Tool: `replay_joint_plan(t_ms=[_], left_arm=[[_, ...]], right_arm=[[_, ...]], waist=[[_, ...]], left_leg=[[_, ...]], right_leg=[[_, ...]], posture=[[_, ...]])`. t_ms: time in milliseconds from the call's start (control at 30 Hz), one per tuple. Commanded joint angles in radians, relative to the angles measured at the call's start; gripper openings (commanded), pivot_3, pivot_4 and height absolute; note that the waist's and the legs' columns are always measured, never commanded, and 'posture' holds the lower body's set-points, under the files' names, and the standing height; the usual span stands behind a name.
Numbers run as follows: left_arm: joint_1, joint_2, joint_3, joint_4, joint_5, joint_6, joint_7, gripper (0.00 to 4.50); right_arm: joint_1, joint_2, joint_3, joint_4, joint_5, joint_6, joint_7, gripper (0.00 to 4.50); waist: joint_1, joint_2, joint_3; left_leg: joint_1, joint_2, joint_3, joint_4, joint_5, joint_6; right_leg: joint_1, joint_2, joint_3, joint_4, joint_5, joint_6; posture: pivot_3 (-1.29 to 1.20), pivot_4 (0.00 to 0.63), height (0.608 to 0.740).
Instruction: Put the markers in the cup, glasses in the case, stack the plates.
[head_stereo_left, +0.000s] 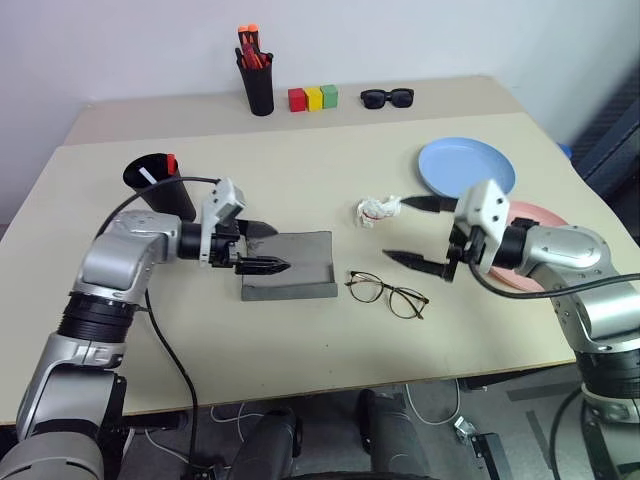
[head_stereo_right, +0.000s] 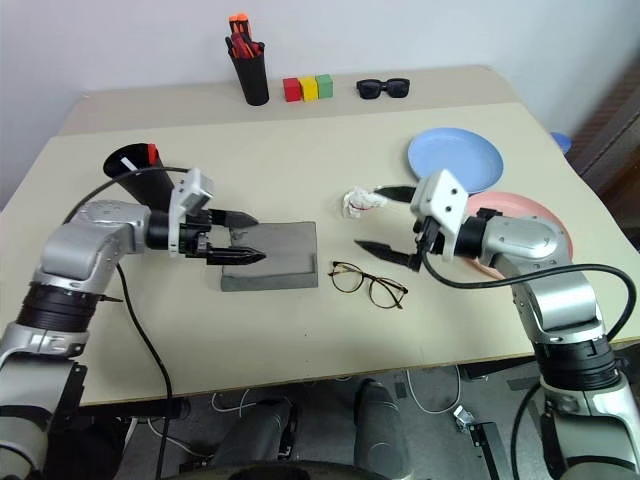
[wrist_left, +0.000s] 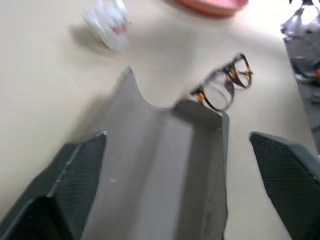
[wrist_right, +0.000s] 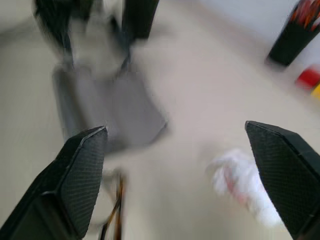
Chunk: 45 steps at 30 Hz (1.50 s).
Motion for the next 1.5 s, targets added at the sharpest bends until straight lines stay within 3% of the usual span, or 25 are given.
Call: replay_joint_plan(t_ms=[33,200,400,500,600,933,1100,1333,1500], left_arm=[[0.037,0.044,0.095,-0.071,-0.11,0.066,-0.034,4.45],[0.146,0.065,0.243,-0.111,-0.218,0.052,-0.044,4.45],[0.269,0.09,0.316,-0.226,-0.278,0.022,-0.048,4.45],[0.296,0.083,0.327,-0.257,-0.321,0.042,-0.04,4.5],[0.323,0.078,0.326,-0.285,-0.327,0.031,-0.018,4.5],[0.351,0.094,0.318,-0.282,-0.324,-0.007,-0.012,4.5],[0.362,0.101,0.313,-0.281,-0.315,-0.009,-0.002,4.5],[0.372,0.106,0.322,-0.28,-0.33,0.001,0.004,4.5],[0.403,0.129,0.369,-0.29,-0.371,0.04,0.005,4.5]], right_arm=[[0.01,-0.034,0.022,-0.068,-0.034,0.104,-0.038,4.5],[0.012,-0.033,0.085,-0.164,-0.041,0.302,-0.094,4.5],[0.012,-0.038,0.117,-0.18,-0.041,0.416,-0.115,4.5],[0.001,-0.032,0.134,-0.151,-0.06,0.429,-0.128,3.67],[-0.004,-0.044,0.151,-0.146,-0.073,0.428,-0.122,2.25],[-0.011,-0.052,0.179,-0.12,-0.117,0.389,-0.109,2.25],[-0.015,-0.052,0.2,-0.105,-0.147,0.358,-0.099,0.06],[-0.056,-0.04,0.182,-0.081,-0.155,0.333,-0.089,0.06],[-0.189,0.036,0.137,-0.014,-0.134,0.31,-0.113,0.06]], waist=[[0.001,0.0,0.0],[0.001,0.0,0.0],[0.006,0.0,0.0],[0.005,0.0,0.0],[0.003,0.0,0.0],[0.002,0.0,0.0],[0.002,0.0,0.0],[0.002,0.0,0.0],[-0.005,0.001,0.001]], left_leg=[[0.0,0.0,0.0,0.0,0.0,0.0],[-0.001,0.0,-0.001,0.0,0.0,0.0],[-0.003,0.0,-0.001,0.001,0.0,0.0],[-0.003,0.0,-0.001,0.001,0.0,0.0],[-0.003,0.0,-0.001,0.001,0.0,0.0],[-0.004,0.0,0.0,0.001,0.0,0.0],[-0.003,0.0,0.0,0.001,0.0,0.0],[-0.004,0.0,0.0,0.001,0.0,0.0],[-0.004,0.001,0.0,0.001,0.0,0.0]], right_leg=[[0.0,0.0,0.0,0.0,0.0,0.0],[-0.001,0.0,0.0,0.0,0.0,0.0],[-0.001,-0.001,0.0,-0.001,0.0,0.0],[-0.001,-0.001,-0.001,-0.002,0.0,0.0],[-0.001,-0.001,-0.001,-0.002,0.0,0.0],[-0.001,-0.001,-0.001,-0.002,-0.001,0.0],[-0.001,-0.001,-0.001,-0.002,-0.001,0.001],[-0.001,0.0,-0.001,-0.002,-0.001,0.0],[-0.002,0.0,-0.001,-0.002,0.0,0.0]], posture=[[0.0,0.15,0.74],[0.0,0.15,0.74],[0.0,0.15,0.74],[0.0,0.15,0.74],[0.0,0.15,0.74],[0.0,0.15,0.74],[0.0,0.15,0.74],[0.0,0.15,0.74],[0.0,0.15,0.74]])
